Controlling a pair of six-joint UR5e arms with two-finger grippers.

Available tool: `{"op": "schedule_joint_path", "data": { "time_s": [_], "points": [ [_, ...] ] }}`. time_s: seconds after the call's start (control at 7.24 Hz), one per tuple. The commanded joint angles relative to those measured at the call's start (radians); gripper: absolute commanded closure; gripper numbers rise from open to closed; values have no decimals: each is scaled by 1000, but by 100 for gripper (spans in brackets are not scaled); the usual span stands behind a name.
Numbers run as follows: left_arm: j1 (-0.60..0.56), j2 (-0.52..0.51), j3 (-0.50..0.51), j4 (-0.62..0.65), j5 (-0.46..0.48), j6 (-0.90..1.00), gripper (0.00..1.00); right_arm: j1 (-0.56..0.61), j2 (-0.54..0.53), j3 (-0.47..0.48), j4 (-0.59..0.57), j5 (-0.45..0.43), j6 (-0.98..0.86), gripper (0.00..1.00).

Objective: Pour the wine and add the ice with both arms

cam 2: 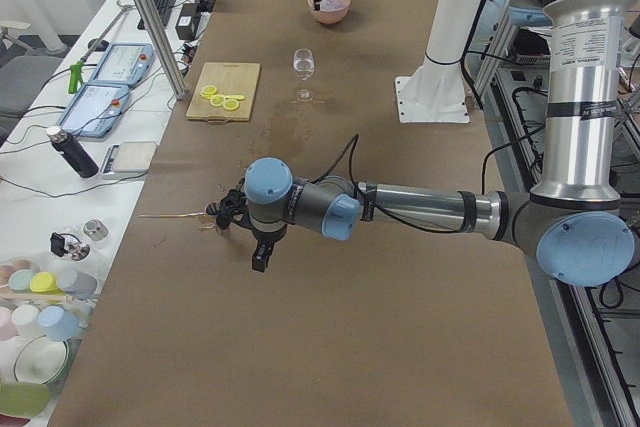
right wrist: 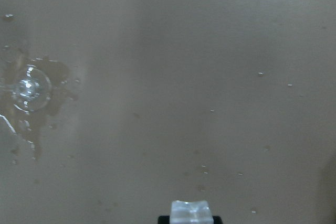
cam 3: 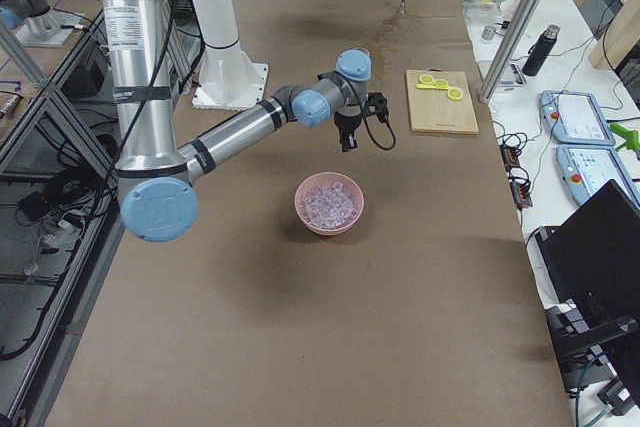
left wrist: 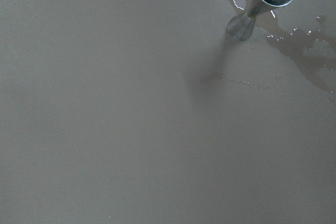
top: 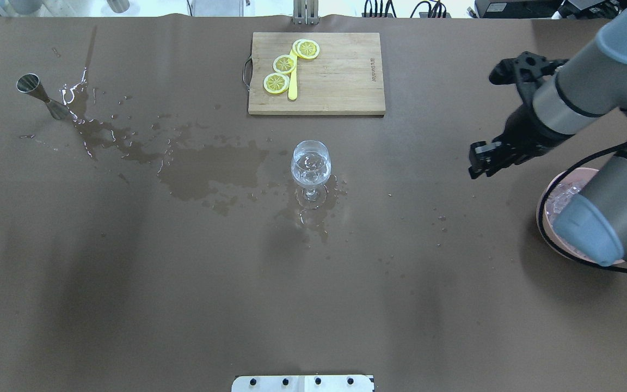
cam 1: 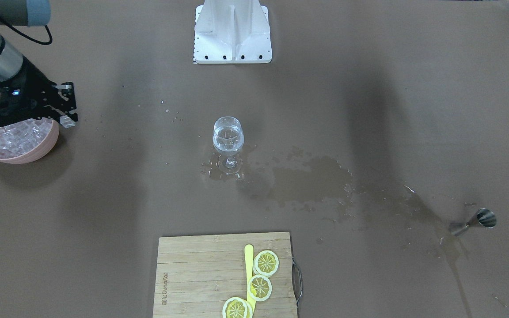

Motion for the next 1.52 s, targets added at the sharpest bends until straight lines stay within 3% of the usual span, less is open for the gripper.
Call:
{"op": "schedule_joint_path", "data": {
  "time_s": [0.0,0.55,1.11,1.38],
  "points": [
    [-1,-1,-2,90,-2,-3,2,-124,169,-40,-28,-85,193,100],
    [1,16,4,88,-1,1,2,-178,430,-227,-19,-125,357,100],
    [1,16,7,87,-1,6,2,-178,473,-285,-17,-128,354,100],
    [1,16,7,87,-1,6,2,-178,475,-320,47,-146,357,100]
  ]
}}
